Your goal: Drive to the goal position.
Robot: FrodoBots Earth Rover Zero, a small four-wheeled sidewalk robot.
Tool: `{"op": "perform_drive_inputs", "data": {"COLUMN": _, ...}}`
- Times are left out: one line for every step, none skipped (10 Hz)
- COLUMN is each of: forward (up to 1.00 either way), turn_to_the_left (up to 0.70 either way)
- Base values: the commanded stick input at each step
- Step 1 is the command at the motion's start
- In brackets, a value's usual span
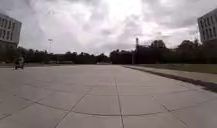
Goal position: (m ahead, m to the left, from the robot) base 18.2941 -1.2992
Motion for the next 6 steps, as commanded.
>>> {"op": "perform_drive_inputs", "data": {"forward": 1.0, "turn_to_the_left": 0.0}}
{"op": "perform_drive_inputs", "data": {"forward": 1.0, "turn_to_the_left": -0.16}}
{"op": "perform_drive_inputs", "data": {"forward": 1.0, "turn_to_the_left": -0.4}}
{"op": "perform_drive_inputs", "data": {"forward": 1.0, "turn_to_the_left": -0.4}}
{"op": "perform_drive_inputs", "data": {"forward": 1.0, "turn_to_the_left": -0.4}}
{"op": "perform_drive_inputs", "data": {"forward": 1.0, "turn_to_the_left": -0.4}}
